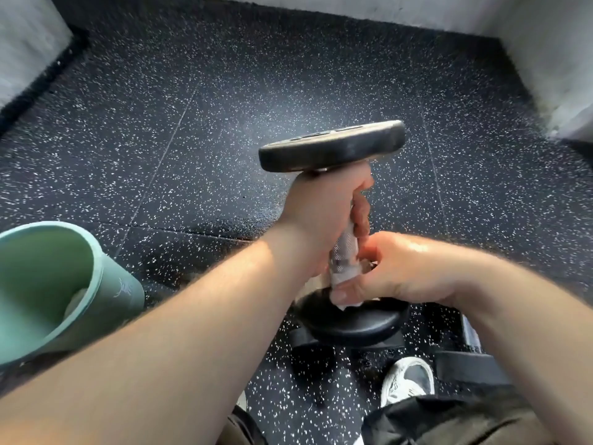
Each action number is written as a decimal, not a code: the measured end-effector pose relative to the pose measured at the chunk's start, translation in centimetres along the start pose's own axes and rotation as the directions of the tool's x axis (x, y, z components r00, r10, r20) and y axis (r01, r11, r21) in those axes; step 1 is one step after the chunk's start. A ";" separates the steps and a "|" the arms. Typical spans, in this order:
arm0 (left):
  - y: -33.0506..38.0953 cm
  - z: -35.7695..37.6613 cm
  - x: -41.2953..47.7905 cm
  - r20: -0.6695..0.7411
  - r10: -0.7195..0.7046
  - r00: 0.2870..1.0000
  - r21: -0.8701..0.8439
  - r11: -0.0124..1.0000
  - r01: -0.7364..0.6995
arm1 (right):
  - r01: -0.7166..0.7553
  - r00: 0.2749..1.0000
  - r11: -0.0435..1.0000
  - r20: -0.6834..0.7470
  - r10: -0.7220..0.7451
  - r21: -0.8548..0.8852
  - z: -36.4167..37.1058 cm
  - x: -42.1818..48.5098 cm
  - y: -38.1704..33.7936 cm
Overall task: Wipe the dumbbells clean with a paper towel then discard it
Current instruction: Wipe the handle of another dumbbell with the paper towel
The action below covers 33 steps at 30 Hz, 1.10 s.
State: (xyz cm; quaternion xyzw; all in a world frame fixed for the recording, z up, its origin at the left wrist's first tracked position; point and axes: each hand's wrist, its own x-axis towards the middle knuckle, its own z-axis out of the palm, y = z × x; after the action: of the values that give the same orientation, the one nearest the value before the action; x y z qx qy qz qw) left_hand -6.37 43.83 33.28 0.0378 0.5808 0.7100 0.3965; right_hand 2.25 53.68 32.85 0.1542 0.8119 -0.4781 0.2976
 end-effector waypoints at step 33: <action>-0.8 6.8 -3.2 -0.475 0.106 0.873 0.121 0.991 -0.055 | 0.041 0.969 0.916 -0.207 -0.133 -0.400 -1.2 -5.3 1.0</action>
State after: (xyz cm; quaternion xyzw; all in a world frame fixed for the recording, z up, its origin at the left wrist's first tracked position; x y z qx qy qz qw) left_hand -0.30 47.33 36.09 -0.0950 0.6948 0.6820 0.2077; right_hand 6.46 55.41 35.95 0.1090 0.9261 -0.2975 0.2049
